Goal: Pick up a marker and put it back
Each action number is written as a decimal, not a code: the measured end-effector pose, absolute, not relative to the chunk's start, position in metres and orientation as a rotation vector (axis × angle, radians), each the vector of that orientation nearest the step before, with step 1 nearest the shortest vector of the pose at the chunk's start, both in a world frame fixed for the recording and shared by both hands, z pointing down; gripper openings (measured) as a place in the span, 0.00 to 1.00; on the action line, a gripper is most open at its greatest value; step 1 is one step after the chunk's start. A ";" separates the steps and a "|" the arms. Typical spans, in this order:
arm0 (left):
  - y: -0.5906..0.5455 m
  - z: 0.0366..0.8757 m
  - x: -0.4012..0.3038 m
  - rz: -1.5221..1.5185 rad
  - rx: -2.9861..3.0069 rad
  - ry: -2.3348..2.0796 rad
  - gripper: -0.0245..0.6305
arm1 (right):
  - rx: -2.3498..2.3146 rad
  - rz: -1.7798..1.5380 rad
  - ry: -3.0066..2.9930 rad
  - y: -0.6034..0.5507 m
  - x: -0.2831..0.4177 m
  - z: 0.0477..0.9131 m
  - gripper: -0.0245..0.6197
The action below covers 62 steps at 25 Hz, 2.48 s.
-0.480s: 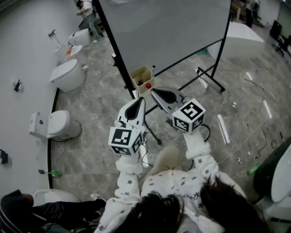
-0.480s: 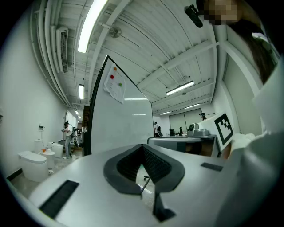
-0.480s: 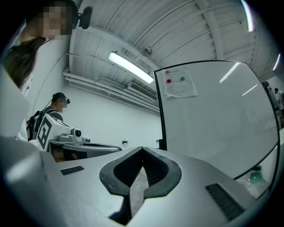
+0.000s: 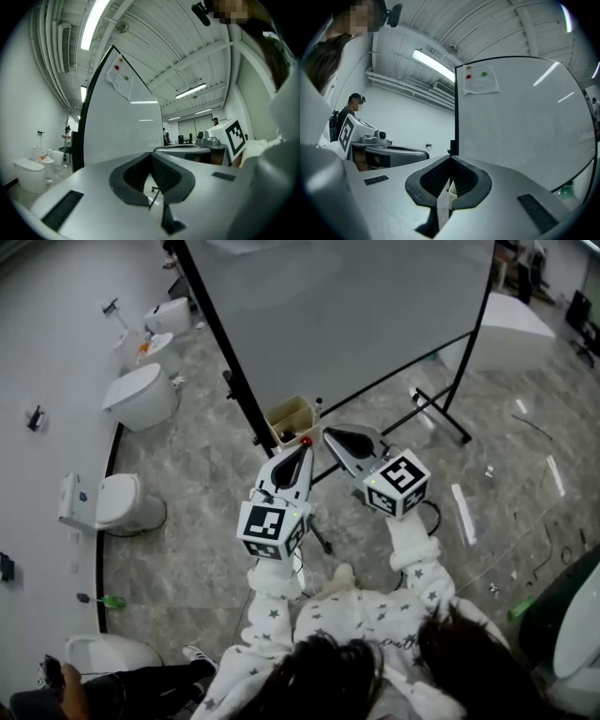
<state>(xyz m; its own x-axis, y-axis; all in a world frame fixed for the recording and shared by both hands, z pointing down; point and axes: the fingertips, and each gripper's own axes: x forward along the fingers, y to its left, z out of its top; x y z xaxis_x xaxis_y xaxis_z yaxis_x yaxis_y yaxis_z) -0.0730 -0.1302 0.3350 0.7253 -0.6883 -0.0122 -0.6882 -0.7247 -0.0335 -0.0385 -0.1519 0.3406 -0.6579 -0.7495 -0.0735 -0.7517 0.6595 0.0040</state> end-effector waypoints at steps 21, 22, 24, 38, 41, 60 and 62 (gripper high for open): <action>-0.255 0.396 -0.040 -0.089 -2.890 1.238 0.04 | -1.184 -0.055 2.863 -0.278 -0.012 0.418 0.21; -0.257 0.399 -0.040 -0.091 -2.886 1.254 0.04 | -1.168 -0.058 2.874 -0.281 -0.014 0.422 0.22; -0.259 0.405 -0.041 -0.096 -2.877 1.279 0.04 | -1.130 -0.084 2.887 -0.287 -0.017 0.431 0.27; -0.275 0.426 -0.066 -0.106 -2.821 1.423 0.04 | -1.036 -0.007 2.940 -0.306 -0.043 0.447 0.18; -0.274 0.426 -0.063 -0.105 -2.832 1.397 0.04 | -1.035 -0.005 2.933 -0.305 -0.043 0.442 0.17; -0.236 0.329 -0.045 -0.086 -2.852 1.305 0.04 | -1.041 0.005 2.845 -0.261 -0.005 0.321 0.17; -0.226 0.314 -0.040 -0.070 -2.861 1.278 0.04 | -1.035 0.015 2.843 -0.249 0.000 0.307 0.17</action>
<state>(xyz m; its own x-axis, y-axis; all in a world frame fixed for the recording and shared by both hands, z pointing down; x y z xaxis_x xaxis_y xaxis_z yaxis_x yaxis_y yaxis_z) -0.0403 -0.2255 0.3143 0.6663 -0.7447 0.0375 -0.7444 -0.6673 -0.0250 0.0003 -0.2494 0.3074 -0.7601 -0.6401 -0.1121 -0.6413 0.7667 -0.0304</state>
